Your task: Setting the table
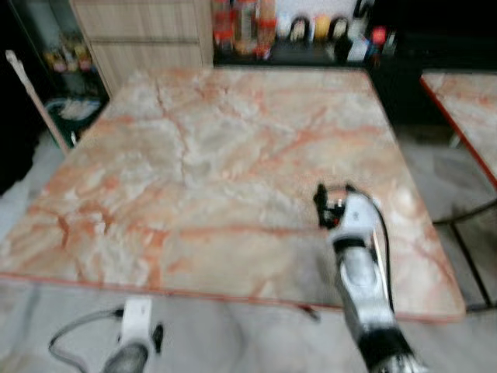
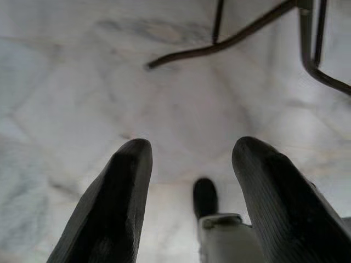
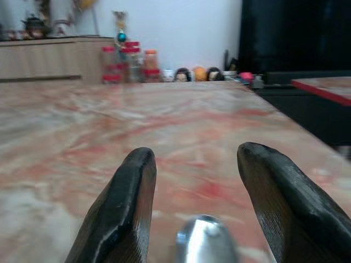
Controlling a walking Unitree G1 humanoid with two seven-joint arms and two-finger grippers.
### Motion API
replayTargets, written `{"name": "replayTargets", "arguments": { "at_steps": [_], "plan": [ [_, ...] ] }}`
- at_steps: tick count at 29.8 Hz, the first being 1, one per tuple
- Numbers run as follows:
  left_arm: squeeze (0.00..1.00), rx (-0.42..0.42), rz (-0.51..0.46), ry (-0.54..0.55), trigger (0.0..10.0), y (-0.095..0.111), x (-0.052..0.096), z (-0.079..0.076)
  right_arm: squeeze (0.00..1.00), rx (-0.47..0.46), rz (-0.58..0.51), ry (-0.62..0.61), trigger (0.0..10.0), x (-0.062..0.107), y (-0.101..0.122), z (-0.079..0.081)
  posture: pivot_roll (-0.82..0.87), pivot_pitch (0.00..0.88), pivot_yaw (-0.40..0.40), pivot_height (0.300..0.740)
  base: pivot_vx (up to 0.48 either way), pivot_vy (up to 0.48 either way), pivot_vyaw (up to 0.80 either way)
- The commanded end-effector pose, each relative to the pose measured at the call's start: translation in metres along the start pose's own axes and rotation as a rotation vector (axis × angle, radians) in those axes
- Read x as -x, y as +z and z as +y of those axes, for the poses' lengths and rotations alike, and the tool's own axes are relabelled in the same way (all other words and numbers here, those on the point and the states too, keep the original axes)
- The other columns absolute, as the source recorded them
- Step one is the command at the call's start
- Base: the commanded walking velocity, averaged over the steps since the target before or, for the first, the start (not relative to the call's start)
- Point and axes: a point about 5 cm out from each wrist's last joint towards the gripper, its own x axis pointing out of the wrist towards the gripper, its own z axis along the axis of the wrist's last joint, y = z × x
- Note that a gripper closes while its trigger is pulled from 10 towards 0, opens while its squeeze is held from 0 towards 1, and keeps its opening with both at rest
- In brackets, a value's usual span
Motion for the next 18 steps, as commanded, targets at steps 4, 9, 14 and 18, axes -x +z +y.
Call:
{"name": "replayTargets", "arguments": {
  "at_steps": [4, 9, 14, 18],
  "plan": [
    [0.00, -0.002, 0.025, 0.020, 10.0, -0.007, 0.003, 0.010, 0.00, -0.003, -0.005, -0.018, 10.0, 0.016, 0.001, -0.001, 0.00, 0.122, -0.015, 0.740, 0.000, 0.000, 0.00],
    [0.00, -0.007, 0.035, 0.017, 10.0, -0.011, 0.004, 0.010, 0.00, 0.014, 0.019, -0.042, 10.0, 0.035, -0.001, -0.011, -0.01, 0.128, -0.017, 0.740, 0.000, 0.000, 0.00],
    [0.00, -0.013, 0.037, 0.007, 10.0, -0.011, 0.003, 0.007, 0.00, 0.007, 0.069, -0.115, 10.0, 0.045, -0.007, -0.025, -0.02, 0.132, -0.015, 0.740, 0.000, 0.000, 0.00],
    [0.00, -0.013, 0.038, 0.005, 10.0, -0.011, 0.003, 0.007, 0.00, -0.019, 0.086, -0.143, 10.0, 0.046, -0.006, -0.029, -0.02, 0.132, -0.015, 0.740, 0.000, 0.000, 0.00]
  ]
}}
